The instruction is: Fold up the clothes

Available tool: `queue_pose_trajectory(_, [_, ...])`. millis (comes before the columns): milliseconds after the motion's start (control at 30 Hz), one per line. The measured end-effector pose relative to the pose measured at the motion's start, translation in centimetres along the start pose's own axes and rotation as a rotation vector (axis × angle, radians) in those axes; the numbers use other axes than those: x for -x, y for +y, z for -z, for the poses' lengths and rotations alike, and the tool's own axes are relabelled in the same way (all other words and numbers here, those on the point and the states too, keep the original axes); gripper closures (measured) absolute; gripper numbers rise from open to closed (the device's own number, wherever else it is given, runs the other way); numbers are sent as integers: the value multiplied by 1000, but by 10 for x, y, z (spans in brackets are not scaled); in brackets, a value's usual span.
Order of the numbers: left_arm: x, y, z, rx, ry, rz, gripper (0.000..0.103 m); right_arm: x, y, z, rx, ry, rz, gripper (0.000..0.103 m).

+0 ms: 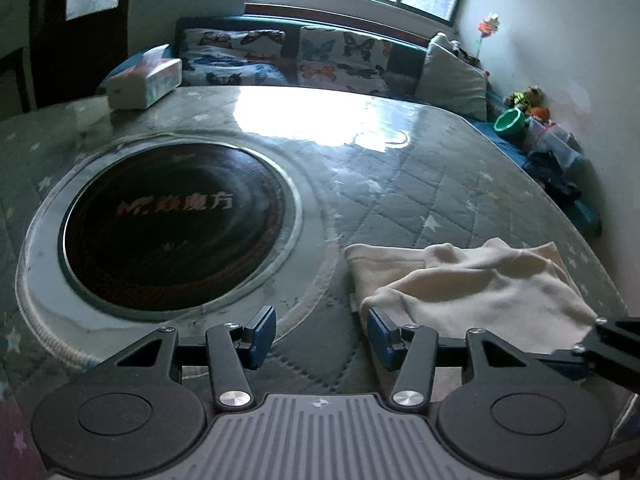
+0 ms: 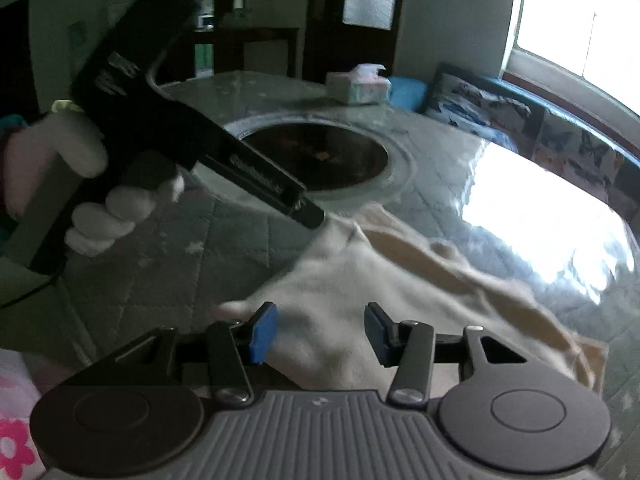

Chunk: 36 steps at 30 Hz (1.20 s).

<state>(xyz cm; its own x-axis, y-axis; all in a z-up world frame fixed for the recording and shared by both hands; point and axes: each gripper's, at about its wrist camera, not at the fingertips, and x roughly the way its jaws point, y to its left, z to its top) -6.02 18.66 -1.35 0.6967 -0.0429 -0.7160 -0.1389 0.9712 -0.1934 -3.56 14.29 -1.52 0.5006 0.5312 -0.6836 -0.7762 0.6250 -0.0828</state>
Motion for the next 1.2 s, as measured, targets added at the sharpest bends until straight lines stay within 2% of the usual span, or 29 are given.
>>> queue_pose_trajectory(200, [2, 4, 2, 47, 13, 26, 49, 0, 26, -2, 137, 29, -72, 56])
queue_pose_trajectory(333, [1, 6, 6, 103, 39, 62, 49, -17, 41, 1, 184, 53, -54, 57])
queue_pose_trajectory(400, [1, 7, 7, 128, 47, 76, 49, -19, 44, 3, 204, 49, -30, 66])
queue_pose_trajectory(433, [2, 7, 7, 143, 49, 84, 49, -18, 42, 2, 195, 45, -29, 68])
queue_pose_trajectory(500, [3, 7, 7, 166, 49, 93, 48, -15, 37, 1, 168, 38, -36, 79])
queue_pose_trajectory(600, [4, 6, 7, 213, 48, 118, 47, -10, 30, -2, 124, 18, -52, 85])
queue_pose_trajectory(900, [-6, 6, 5, 391, 106, 194, 45, 14, -3, -13, -75, -49, -130, 88])
queue_pose_trajectory(1067, [-17, 0, 4, 452, 149, 238, 46, 26, -16, -14, -123, -76, -144, 89])
queue_pose_trajectory(1100, [-19, -2, 3, 452, 153, 241, 48, 27, -17, -13, -125, -76, -147, 89])
queue_pose_trajectory(1200, [-24, -7, 2, 469, 170, 247, 64, 28, -16, -11, -126, -74, -155, 89])
